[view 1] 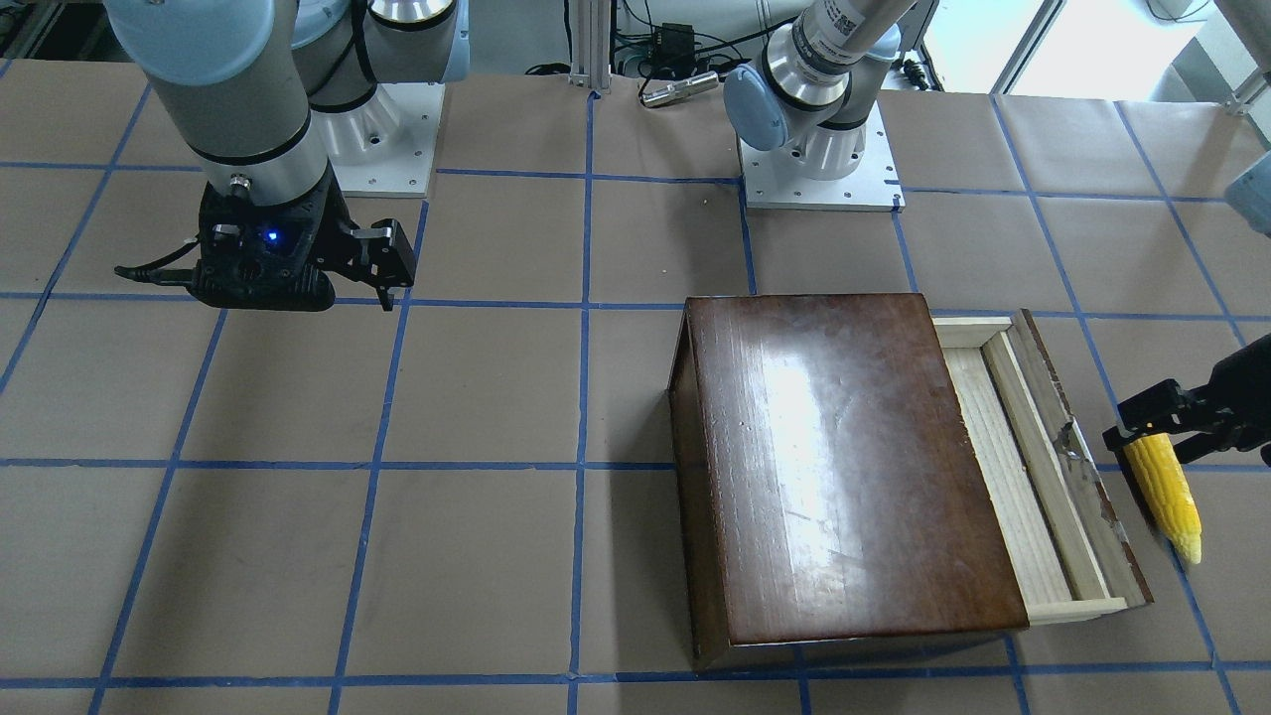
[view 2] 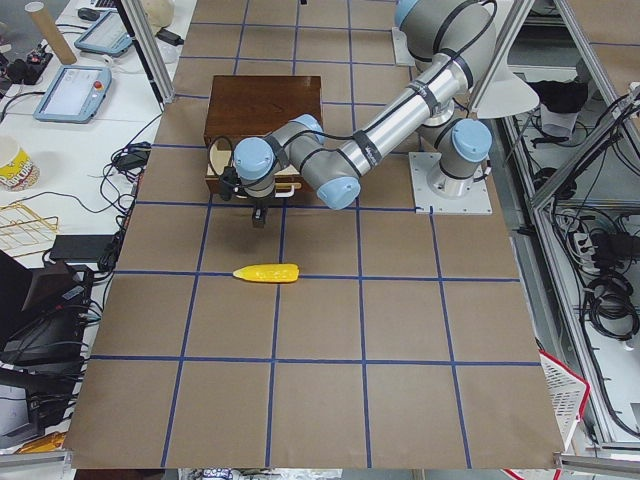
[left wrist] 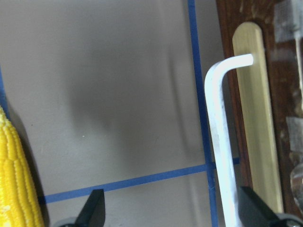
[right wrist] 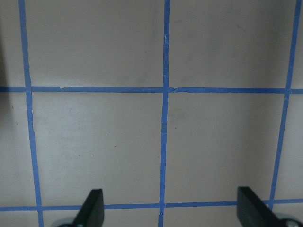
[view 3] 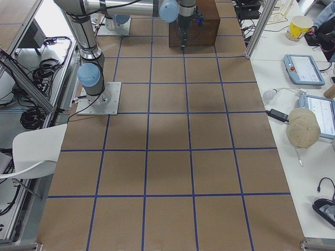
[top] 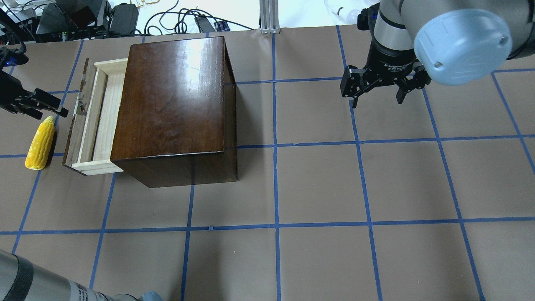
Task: Open drawer and put corn inside
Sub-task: 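Release the handle and lower the left gripper onto the yellow corn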
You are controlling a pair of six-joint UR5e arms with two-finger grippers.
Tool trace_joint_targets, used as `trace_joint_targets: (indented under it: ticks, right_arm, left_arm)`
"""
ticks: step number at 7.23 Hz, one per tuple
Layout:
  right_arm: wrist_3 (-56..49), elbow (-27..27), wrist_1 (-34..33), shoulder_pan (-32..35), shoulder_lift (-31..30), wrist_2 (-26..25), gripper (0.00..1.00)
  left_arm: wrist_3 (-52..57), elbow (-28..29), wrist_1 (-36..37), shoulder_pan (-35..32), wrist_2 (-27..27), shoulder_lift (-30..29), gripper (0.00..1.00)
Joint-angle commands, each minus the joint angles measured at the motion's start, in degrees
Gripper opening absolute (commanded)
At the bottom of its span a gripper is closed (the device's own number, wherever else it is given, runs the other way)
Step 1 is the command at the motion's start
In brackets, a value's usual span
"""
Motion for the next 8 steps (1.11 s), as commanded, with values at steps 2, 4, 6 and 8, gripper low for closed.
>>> trace_joint_targets:
  ticks: [2,4,6,8]
  right_arm:
    - [0.0,0.0,0.01,0.0,0.0,0.0,1.0]
    - [0.0,0.0,-0.08,0.0,0.0,0.0,1.0]
    - [0.0,0.0,0.01,0.0,0.0,0.0,1.0]
    - [0.0,0.0,0.01,0.0,0.0,0.0,1.0]
  left_arm:
    - [-4.39,1.61,0.43,1.77,4.51,-1.38,1.0]
    - [-6.24,1.52,1.05,3.1,7.14,-3.31,1.0]
    - [-5.36,1.26,6.29,4.59,8.98,-6.64,1.0]
    - [-5.1,1.34,8.61,4.68,10.49,-9.28,1.0]
